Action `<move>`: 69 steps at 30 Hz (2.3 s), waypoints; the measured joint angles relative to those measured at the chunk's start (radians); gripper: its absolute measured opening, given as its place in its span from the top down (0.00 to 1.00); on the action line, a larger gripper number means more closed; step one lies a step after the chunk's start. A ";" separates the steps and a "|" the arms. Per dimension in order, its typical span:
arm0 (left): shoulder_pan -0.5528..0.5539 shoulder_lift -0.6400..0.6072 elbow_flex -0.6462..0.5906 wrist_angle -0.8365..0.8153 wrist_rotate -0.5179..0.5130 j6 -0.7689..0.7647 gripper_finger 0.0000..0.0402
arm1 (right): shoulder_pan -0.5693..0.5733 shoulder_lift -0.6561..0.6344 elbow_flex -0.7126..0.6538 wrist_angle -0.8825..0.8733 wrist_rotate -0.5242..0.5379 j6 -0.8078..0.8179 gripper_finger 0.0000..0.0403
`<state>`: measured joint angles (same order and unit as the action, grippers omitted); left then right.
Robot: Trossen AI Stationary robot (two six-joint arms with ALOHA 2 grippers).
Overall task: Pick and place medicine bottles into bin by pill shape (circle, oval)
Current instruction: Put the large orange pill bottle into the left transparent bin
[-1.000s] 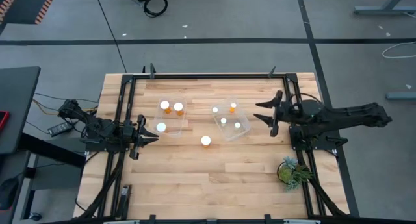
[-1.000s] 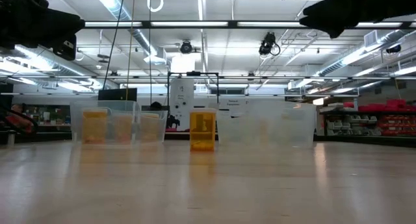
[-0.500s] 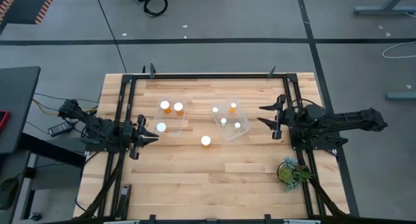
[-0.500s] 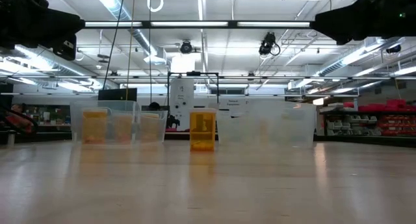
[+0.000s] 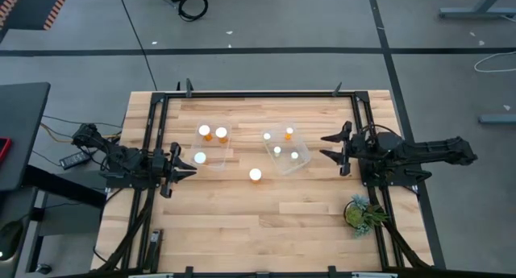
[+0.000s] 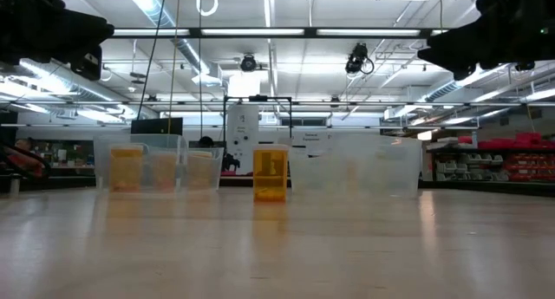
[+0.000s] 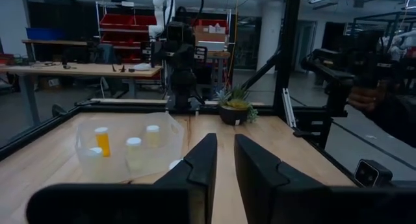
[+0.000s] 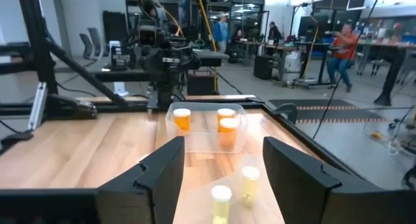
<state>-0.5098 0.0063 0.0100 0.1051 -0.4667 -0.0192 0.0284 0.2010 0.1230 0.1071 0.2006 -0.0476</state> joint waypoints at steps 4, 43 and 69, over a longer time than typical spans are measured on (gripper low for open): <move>0.000 0.000 0.000 0.001 0.000 -0.047 0.85 | 0.000 0.000 0.000 -0.001 -0.028 0.021 0.46; 0.285 0.588 0.076 0.352 -0.021 -0.153 0.91 | 0.000 0.002 -0.116 0.127 0.000 0.081 0.46; 0.285 1.112 0.531 -0.014 0.111 -0.284 0.72 | 0.000 0.002 -0.115 0.127 0.001 0.081 0.46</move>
<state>-0.2253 1.1183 0.5413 0.0914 -0.3561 -0.3036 0.0284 0.2031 0.0078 0.2337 0.2012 0.0334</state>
